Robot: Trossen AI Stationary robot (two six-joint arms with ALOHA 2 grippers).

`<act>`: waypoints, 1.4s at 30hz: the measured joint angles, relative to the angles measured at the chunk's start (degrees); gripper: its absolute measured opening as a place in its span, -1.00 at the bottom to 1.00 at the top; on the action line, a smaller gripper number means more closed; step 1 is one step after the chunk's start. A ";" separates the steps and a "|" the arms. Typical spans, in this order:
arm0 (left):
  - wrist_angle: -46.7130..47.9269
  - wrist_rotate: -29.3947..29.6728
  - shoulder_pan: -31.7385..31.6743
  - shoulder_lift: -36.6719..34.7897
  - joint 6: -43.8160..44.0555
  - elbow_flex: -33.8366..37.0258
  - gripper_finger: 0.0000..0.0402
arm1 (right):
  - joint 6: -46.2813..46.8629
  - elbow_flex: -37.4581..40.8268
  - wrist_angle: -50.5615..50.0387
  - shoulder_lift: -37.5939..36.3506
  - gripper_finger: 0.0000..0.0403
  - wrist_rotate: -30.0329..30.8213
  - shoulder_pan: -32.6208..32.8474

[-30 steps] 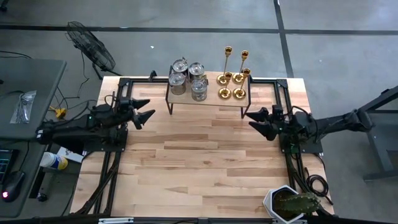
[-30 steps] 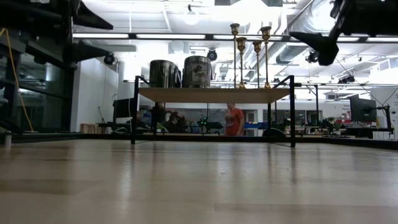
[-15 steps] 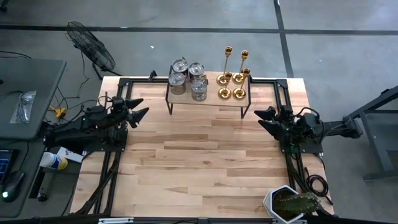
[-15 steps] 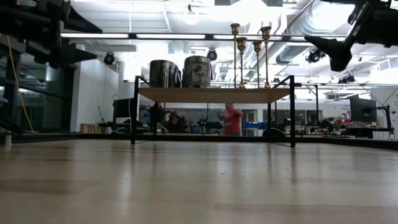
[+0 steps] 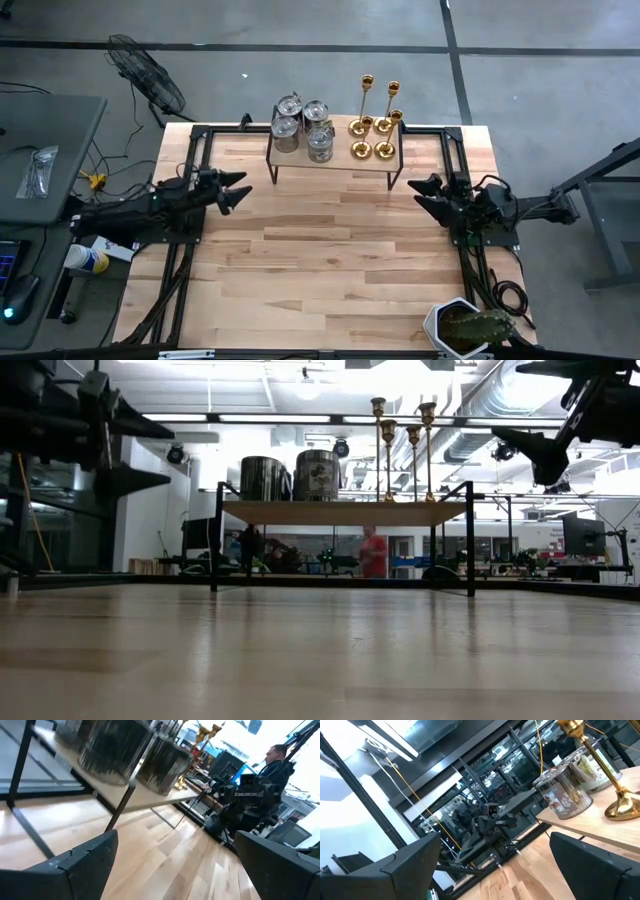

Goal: Pick & Place candle stick holders
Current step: Return to Home Position

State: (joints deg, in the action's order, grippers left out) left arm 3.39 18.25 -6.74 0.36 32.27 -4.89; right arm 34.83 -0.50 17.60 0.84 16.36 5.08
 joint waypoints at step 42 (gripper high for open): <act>-3.95 -0.80 -0.02 2.91 -15.49 2.79 0.95 | -7.10 0.08 -8.02 0.39 0.83 1.64 0.02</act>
State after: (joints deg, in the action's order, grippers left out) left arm -0.56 17.45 -6.76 3.27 16.78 -2.11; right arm 27.73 -0.42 9.58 1.23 18.00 5.10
